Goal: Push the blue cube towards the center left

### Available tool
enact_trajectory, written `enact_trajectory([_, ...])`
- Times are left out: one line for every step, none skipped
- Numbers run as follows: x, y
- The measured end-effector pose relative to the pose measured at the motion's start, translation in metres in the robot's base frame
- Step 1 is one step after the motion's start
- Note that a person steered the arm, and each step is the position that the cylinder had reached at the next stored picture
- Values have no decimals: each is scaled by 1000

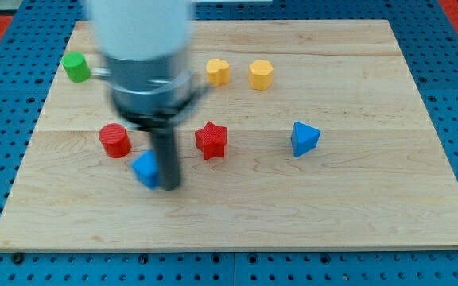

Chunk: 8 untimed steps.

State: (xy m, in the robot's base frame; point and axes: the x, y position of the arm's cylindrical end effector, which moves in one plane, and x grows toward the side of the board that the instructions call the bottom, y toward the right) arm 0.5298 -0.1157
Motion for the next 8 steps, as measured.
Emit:
enact_trajectory([-13, -48])
enact_trajectory([-33, -40])
enact_trajectory([-37, -34])
enact_trajectory([-61, -33])
enact_trajectory([-78, -12])
enact_trajectory([-77, -27])
enact_trajectory([-86, -39])
enact_trajectory([-86, -62])
